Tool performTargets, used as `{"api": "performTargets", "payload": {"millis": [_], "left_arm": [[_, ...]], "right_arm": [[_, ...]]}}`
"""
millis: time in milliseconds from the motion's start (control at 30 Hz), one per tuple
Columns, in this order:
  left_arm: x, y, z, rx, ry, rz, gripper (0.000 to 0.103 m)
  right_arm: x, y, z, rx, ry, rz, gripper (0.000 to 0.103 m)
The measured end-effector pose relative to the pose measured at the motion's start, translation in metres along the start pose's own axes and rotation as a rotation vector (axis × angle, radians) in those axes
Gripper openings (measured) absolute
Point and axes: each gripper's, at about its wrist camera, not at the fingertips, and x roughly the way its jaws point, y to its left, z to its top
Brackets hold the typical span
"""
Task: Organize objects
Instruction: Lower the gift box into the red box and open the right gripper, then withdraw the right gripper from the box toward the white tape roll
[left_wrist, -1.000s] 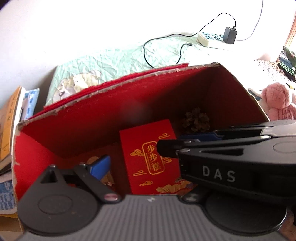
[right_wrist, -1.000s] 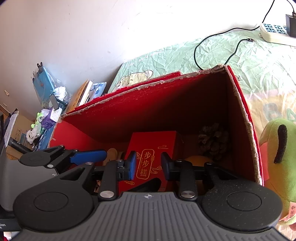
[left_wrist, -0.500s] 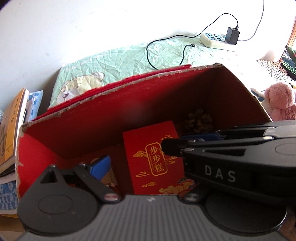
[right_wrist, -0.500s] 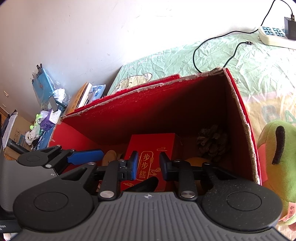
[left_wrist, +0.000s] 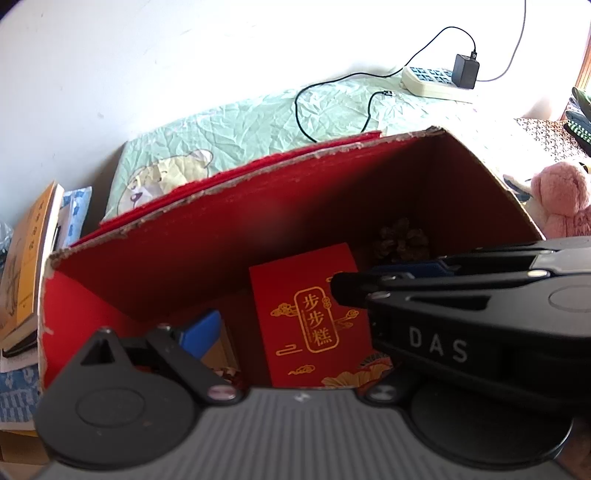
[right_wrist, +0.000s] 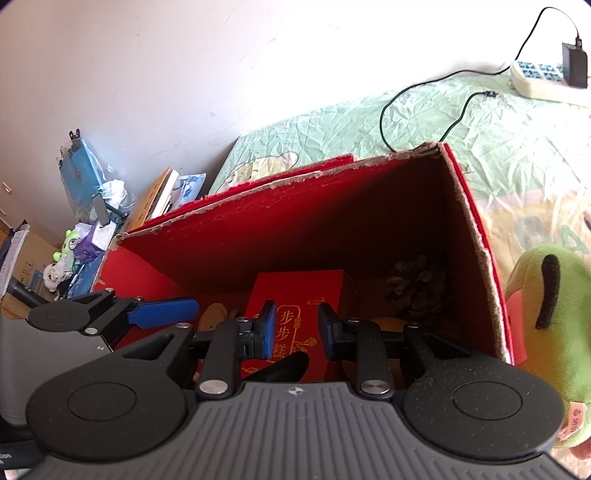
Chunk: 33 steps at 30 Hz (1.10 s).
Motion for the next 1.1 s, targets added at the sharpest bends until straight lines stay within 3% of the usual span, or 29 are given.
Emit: {"api": "performTargets", "payload": {"millis": [333,600,767,1100], "left_arm": [[0.002,0.002,0.002,-0.025,0.028,0.015,0.095],[-0.002,-0.003,0.001,-0.008,0.007,0.092,0.098],[-0.016,-0.004,0.001,-0.031,-0.008,0.073,0.098],[-0.048,-0.021,-0.007,-0.027,-0.037,0.106,0.098]], "right_arm": [[-0.002,0.002,0.001,-0.002,-0.019,-0.048,0.029],[-0.014,0.006,-0.001,-0.019,-0.069,-0.078,0.029],[-0.028,0.004,-0.002,-0.002,-0.103,-0.073,0.029],[-0.066,0.020,-0.011,-0.044,-0.180,-0.067,0.029]]}}
